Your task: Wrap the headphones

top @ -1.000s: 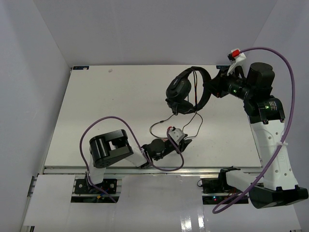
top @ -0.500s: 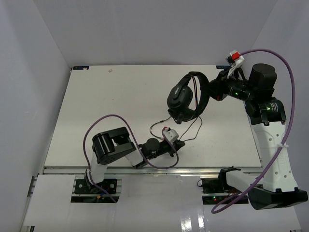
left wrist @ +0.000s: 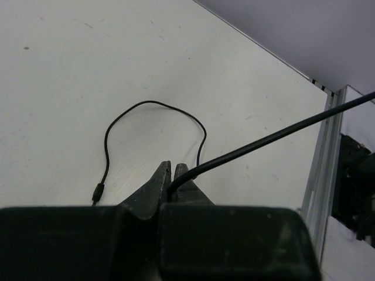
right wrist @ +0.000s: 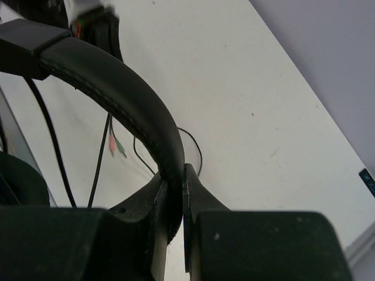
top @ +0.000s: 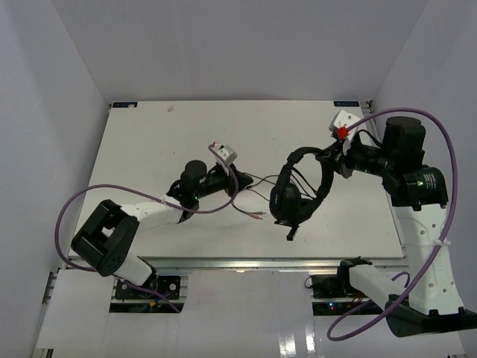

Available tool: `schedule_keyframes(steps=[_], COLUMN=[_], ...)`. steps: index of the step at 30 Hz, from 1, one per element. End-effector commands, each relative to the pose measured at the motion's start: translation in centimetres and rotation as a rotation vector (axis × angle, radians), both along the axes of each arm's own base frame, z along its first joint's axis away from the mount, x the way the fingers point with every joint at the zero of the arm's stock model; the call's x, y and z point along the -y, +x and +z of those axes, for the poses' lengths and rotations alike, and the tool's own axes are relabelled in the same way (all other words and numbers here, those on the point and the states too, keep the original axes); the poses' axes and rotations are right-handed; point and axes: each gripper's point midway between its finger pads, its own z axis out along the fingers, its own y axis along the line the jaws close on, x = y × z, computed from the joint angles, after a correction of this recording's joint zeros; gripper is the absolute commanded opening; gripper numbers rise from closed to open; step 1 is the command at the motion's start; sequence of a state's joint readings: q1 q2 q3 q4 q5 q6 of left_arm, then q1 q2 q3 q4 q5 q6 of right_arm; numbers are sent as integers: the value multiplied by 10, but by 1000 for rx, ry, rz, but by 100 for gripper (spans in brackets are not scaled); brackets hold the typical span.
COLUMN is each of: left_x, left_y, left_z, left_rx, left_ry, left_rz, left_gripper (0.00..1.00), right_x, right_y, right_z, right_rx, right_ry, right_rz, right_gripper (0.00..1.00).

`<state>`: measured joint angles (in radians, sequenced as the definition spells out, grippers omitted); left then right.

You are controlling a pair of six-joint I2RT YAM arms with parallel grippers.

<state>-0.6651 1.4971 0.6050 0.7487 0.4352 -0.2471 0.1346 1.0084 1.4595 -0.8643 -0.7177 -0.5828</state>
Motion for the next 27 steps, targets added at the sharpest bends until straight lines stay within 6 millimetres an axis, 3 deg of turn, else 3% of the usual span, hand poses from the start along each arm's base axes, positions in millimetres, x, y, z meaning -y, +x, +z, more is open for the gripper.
schedule_keyframes(steps=[1, 2, 3, 9, 13, 17, 27], left_x=[-16, -20, -18, -10, -6, -8, -16], left_y=[15, 15, 18, 6, -14, -34, -75], left_z=[27, 25, 42, 88, 105, 112, 130], left_rx=[-202, -253, -276, -385, -473, -522, -615], left_ry=[91, 113, 105, 81, 48, 48, 37], left_rz=[-6, -3, -21, -103, -187, -260, -399], left_gripper=[0, 0, 0, 0, 0, 0, 0], right_x=[28, 34, 38, 43, 50, 54, 58], right_y=[8, 12, 12, 17, 30, 43, 74], right_z=[-43, -54, -59, -96, -128, -147, -146], right_rx=[90, 98, 114, 165, 188, 187, 241], right_ry=[-260, -310, -349, -522, -683, -792, -903], right_rz=[-47, -68, -87, -104, -179, -232, -381], right_gripper=[8, 8, 8, 8, 8, 8, 8])
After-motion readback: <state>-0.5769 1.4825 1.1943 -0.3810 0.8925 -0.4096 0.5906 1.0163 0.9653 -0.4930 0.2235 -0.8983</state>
